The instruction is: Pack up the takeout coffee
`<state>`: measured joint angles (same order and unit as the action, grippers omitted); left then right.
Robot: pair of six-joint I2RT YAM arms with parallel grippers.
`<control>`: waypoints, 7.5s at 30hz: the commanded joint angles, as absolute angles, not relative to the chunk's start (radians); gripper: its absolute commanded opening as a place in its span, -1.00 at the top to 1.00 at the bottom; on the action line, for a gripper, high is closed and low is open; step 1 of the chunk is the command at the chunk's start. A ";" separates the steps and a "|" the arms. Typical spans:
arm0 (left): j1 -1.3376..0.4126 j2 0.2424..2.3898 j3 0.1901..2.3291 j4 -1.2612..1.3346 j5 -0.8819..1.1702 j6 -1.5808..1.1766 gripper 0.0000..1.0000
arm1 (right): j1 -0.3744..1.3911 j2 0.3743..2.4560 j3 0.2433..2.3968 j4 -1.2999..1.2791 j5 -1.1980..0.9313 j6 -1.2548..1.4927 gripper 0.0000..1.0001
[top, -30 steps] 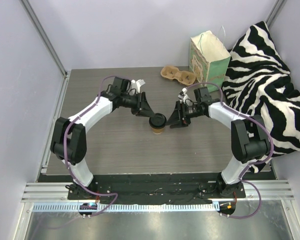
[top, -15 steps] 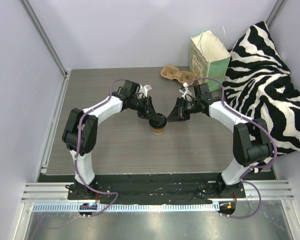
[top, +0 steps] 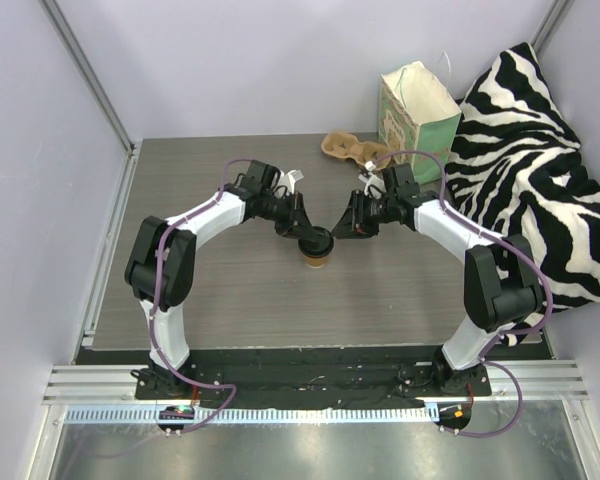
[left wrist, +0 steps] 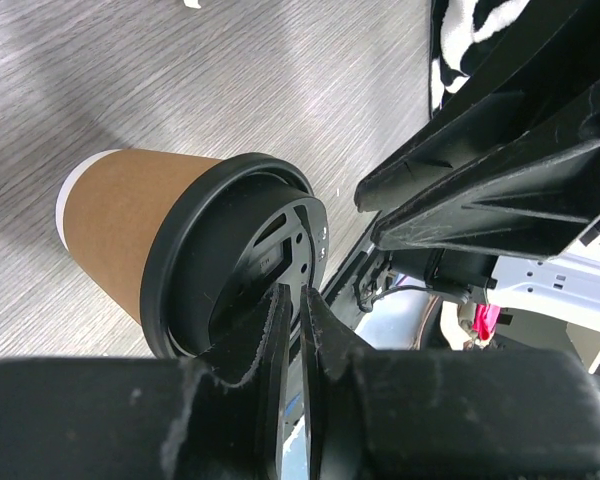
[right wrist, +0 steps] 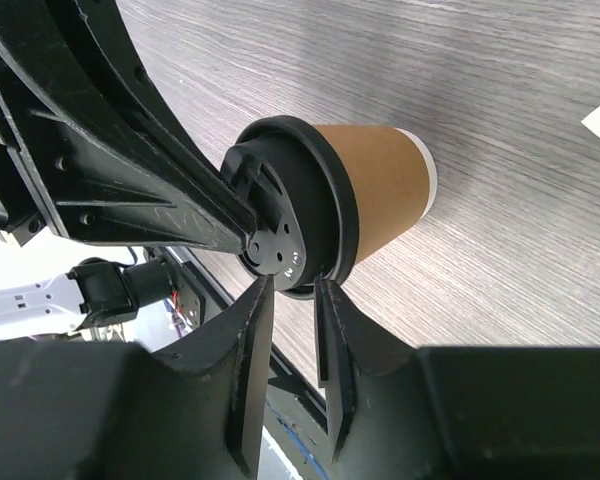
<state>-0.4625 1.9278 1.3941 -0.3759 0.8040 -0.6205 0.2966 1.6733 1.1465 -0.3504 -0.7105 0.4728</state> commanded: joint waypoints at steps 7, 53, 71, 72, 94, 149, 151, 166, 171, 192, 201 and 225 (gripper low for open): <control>-0.468 1.954 1.396 -0.402 0.738 -0.597 0.74 | 0.337 1.692 1.204 -0.416 -0.592 0.405 0.44; -0.449 1.936 1.459 -0.505 0.725 -0.494 0.91 | 0.411 1.795 1.351 -0.443 -0.679 0.341 0.50; -0.482 1.738 1.715 -0.812 0.658 -0.119 -0.04 | 0.174 1.614 1.385 -0.534 -0.788 0.313 -0.50; -0.494 1.746 1.747 -0.871 0.631 -0.048 -0.15 | 0.154 1.591 1.381 -0.551 -0.779 0.278 -0.58; -1.046 2.197 2.002 -1.194 -0.250 0.946 -0.39 | -0.216 1.379 1.247 -0.634 -0.787 0.287 -0.99; -0.306 2.134 1.356 -0.571 -0.437 1.753 -0.33 | -0.230 1.420 1.197 -0.560 -0.847 0.353 -0.99; -0.275 2.151 1.358 -0.549 -0.451 1.811 -0.33 | -0.230 1.424 1.197 -0.560 -0.845 0.353 -1.00; -0.032 2.269 1.474 -0.370 -0.397 2.128 -0.34 | -0.230 1.453 1.193 -0.555 -0.845 0.347 -0.99; -0.005 2.306 1.534 -0.331 -0.351 2.171 -0.37 | -0.230 1.463 1.195 -0.554 -0.851 0.347 -0.99; -0.336 1.859 1.354 -0.560 0.095 1.681 -0.43 | -0.068 1.427 1.295 -0.644 -0.790 0.148 -0.99; -0.368 1.746 1.595 -0.733 0.417 0.835 -0.41 | 0.152 1.661 1.655 -0.683 -0.376 -0.129 -0.95; -0.272 1.489 1.471 -0.612 0.718 0.130 -0.55 | 0.242 2.434 2.243 -0.492 0.084 -0.620 -0.72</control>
<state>-0.2745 1.4887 1.4570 -0.6228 0.7181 0.1547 0.2382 2.4145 2.1712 -0.5682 0.0265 -0.5404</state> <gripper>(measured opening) 0.775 0.865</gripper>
